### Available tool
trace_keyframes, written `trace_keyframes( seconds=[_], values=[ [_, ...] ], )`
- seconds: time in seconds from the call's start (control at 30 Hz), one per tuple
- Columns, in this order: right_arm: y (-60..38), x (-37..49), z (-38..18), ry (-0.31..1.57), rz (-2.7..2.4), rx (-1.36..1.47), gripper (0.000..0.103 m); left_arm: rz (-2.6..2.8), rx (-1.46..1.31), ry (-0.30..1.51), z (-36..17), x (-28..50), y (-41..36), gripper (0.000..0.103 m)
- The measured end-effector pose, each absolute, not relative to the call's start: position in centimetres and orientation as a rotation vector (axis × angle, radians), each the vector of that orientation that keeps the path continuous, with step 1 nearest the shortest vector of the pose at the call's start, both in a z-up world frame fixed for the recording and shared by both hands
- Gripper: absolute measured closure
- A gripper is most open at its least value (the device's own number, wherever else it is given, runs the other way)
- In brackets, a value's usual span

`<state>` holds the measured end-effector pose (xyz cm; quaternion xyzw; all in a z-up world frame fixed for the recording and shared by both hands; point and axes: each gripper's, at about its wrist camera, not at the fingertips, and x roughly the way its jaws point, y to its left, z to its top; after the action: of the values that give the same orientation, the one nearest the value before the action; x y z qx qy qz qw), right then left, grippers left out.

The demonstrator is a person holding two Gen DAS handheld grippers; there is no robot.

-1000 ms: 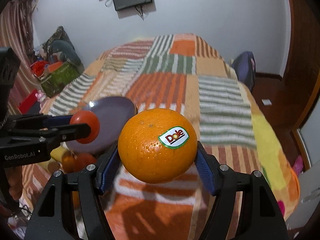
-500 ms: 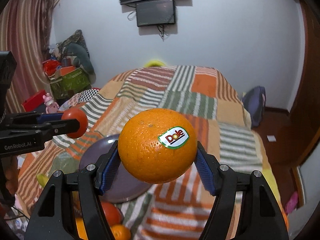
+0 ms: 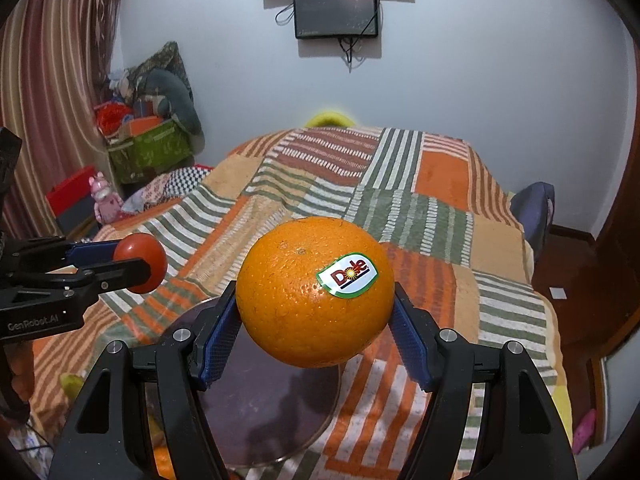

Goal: Organize fruits
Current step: 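Lift the Dole orange with the right tool while the left tool grasps the tomato, then set the tomato on the purple plate with the left tool while the right tool places the orange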

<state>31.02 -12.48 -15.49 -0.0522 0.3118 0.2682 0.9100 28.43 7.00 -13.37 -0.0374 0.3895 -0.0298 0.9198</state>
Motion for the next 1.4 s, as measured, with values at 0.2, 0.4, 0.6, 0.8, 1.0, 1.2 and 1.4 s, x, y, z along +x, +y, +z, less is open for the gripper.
trace_keyframes(
  seconds=[0.2,0.4,0.6,0.8,1.0,1.2,1.4],
  values=[
    [-11.0,32.4,-17.6,0.711,0.567,-0.145,0.036,-0.062,-0.086,0.843,-15.4,30.4,7.3,0.06],
    [-9.9,33.6,-19.9,0.795,0.599,-0.156,0.036,-0.074,-0.097,0.898,-17.6,32.0,7.4,0.06],
    [-9.2,34.0,-21.7,0.839,0.6,-0.194,0.036,-0.126,-0.1,0.959,-19.5,33.5,7.3,0.06],
    [-8.7,34.2,-23.2,0.886,0.609,-0.222,0.036,-0.142,-0.099,1.005,-20.9,34.4,7.2,0.06],
    [-8.4,34.2,-23.7,0.901,0.608,-0.238,0.036,-0.15,-0.075,1.031,-21.8,34.6,6.7,0.06],
    [-8.0,34.1,-23.8,0.895,0.599,-0.272,0.036,-0.145,-0.062,1.028,-21.8,34.7,6.6,0.059],
    [-7.5,33.9,-24.0,0.892,0.589,-0.324,0.035,-0.139,-0.043,1.003,-21.2,34.2,6.4,0.045]
  ],
)
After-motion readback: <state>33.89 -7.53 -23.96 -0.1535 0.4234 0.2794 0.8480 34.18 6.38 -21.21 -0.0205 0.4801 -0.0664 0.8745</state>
